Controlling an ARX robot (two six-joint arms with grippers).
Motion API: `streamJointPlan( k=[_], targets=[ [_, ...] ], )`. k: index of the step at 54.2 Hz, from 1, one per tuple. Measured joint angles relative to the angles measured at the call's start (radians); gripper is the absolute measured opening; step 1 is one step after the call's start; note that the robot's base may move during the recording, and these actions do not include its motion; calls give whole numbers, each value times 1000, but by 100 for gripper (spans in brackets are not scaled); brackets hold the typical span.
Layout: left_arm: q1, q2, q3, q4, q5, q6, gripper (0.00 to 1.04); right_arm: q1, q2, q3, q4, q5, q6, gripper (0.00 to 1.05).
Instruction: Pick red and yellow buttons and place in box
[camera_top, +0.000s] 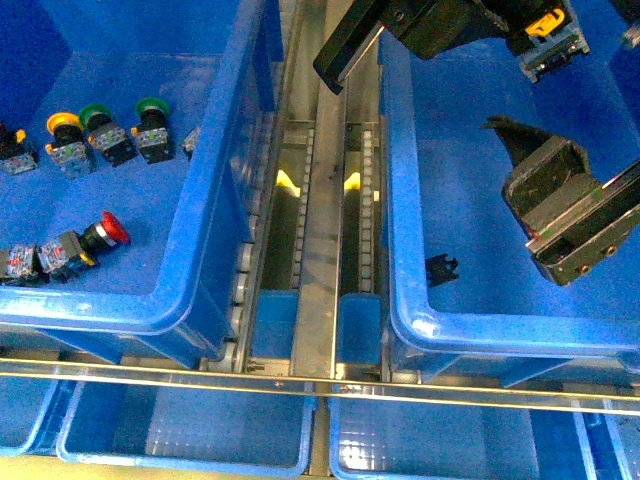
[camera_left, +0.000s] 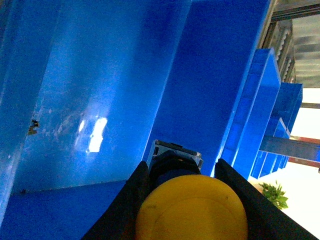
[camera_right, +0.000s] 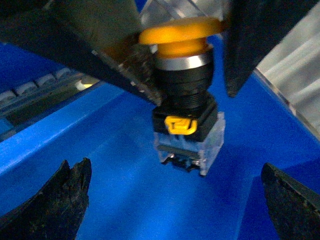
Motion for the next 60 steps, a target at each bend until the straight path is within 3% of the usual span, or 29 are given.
streamJointPlan(
  k=[19,57,60],
  targets=[
    [-8,2,0,-1,-16,-3,33,19,124,23,166,33,-27,98],
    [-15,2,-1,-1,-27,-29,33,-30,271,80,306,72,-37,98],
    [-15,2,-2,0,-32,-32,33,-32,275,84,311,73,-37,92]
  ],
)
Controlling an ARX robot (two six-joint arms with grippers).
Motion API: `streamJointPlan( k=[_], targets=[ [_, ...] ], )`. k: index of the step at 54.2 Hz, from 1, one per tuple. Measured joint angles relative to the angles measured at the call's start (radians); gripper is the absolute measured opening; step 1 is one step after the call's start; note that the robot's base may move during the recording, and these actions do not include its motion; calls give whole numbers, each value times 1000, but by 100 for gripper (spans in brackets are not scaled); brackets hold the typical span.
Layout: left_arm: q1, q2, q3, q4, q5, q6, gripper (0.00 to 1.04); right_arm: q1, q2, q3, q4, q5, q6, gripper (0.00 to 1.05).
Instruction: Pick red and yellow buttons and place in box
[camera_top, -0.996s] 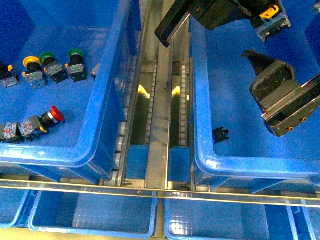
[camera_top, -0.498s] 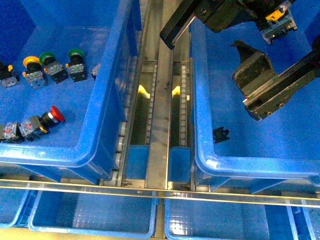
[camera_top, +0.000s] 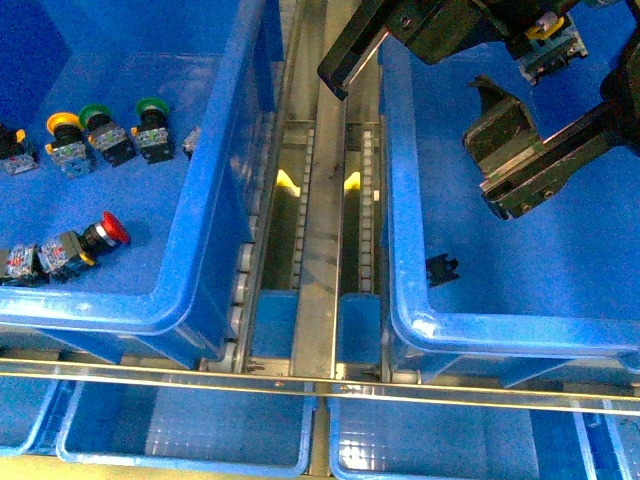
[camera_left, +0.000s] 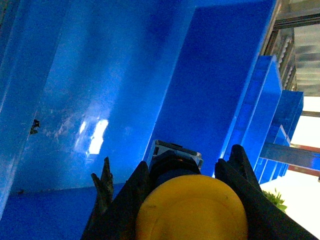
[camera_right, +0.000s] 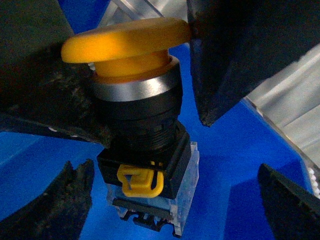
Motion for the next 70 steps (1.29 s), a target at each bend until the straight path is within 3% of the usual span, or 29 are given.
streamJointPlan(
  k=[10,23,38,50,59,70],
  targets=[
    [0,0,-2,3,-3,-13,33,-2,2,4,10,10,12,57],
    [0,-7,-2,9,-4,-41,32,-1,4,2,25,11,14,32],
    [0,-10,-6,9,-6,-57,32,0,3,-6,29,13,10,31],
    [5,-12,-42,14,-9,-2,76,0,2,-21,31,15,11,29],
    [11,-13,-50,14,-12,18,98,0,-3,-22,31,22,13,29],
    [35,-38,-72,23,-45,69,97,0,-3,-29,24,16,12,28]
  ],
)
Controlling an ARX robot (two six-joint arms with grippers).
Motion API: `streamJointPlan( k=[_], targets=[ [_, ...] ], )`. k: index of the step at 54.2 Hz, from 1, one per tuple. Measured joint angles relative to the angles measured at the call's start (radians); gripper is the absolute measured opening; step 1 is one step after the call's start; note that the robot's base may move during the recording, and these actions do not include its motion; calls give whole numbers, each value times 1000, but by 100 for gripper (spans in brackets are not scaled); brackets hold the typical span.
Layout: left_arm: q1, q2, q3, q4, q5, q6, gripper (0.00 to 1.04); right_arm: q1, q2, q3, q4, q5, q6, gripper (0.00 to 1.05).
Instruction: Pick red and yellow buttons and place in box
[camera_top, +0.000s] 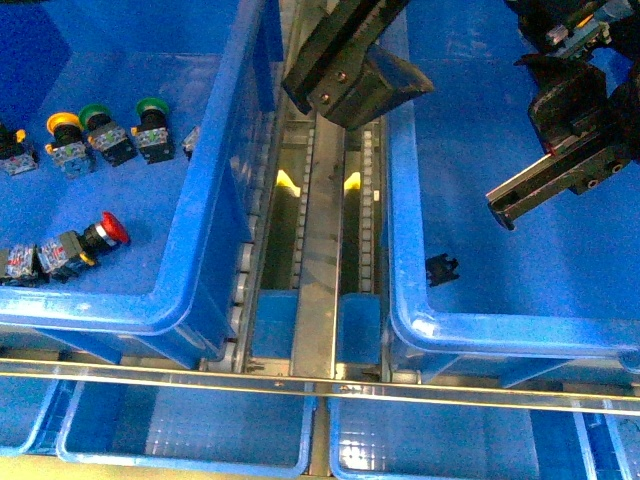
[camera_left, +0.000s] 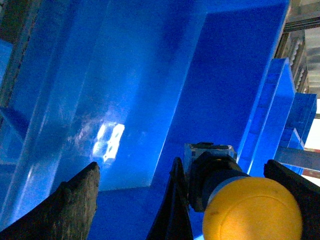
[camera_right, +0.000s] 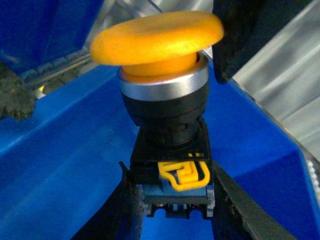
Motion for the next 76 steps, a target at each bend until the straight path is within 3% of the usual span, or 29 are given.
streamJointPlan(
  k=[25,52,76],
  targets=[
    [84,-111,-153,45,-13,129,97,14,-9,-7,-23,-91,-33,28],
    [211,-193,-285,58,54,208,97,17,-14,-10,-42,-204,-97,27],
    [77,-68,-128,101,-50,116,97,17,-1,-2,-26,-63,-25,27]
  ],
)
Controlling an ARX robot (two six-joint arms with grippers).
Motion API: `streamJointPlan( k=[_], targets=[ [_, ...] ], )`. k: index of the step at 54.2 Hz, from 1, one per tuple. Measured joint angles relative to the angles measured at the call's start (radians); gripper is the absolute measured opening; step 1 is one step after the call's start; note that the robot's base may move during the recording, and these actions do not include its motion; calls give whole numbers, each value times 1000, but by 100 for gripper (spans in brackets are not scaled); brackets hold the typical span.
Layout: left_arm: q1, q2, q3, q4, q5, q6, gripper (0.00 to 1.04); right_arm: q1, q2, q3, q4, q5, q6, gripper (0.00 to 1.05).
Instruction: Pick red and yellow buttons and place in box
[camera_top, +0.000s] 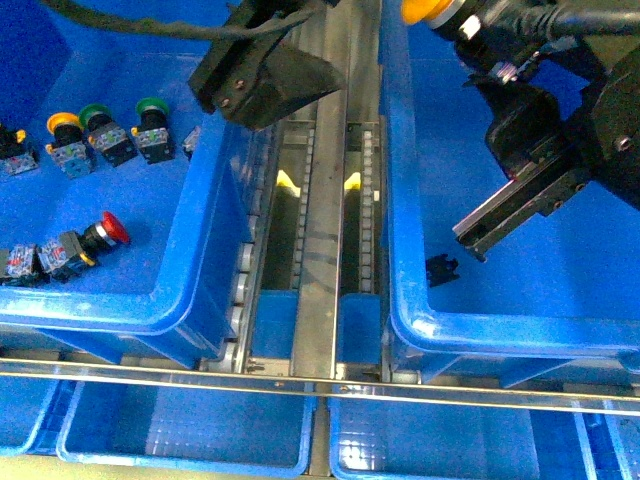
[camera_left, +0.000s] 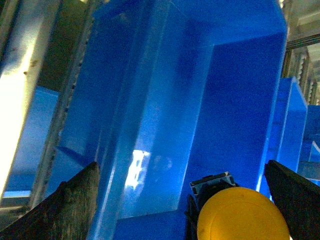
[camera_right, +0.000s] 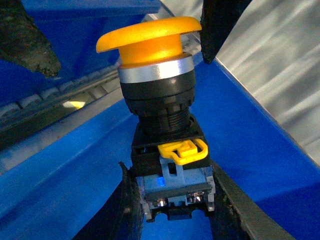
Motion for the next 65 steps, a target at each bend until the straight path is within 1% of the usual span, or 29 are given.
streamJointPlan(
  k=[7,14,28,44,47,53,65],
  targets=[
    [-25,8,21,5,-28,-32,97,-7,6,-1,0,46,27,27],
    [-43,43,21,2,-55,-38,97,-6,7,-1,-2,46,37,27],
    [-62,56,14,15,-68,-52,97,5,9,-2,-20,50,40,27],
    [-45,32,16,24,-48,-34,97,3,7,-15,-12,44,43,27],
    [-28,24,21,47,-56,-15,97,1,7,-19,-12,42,43,27],
    [-4,27,67,42,-85,7,97,7,7,-21,-11,42,43,27],
    [-5,-2,61,63,-86,8,97,21,7,-20,-11,41,44,27]
  ],
)
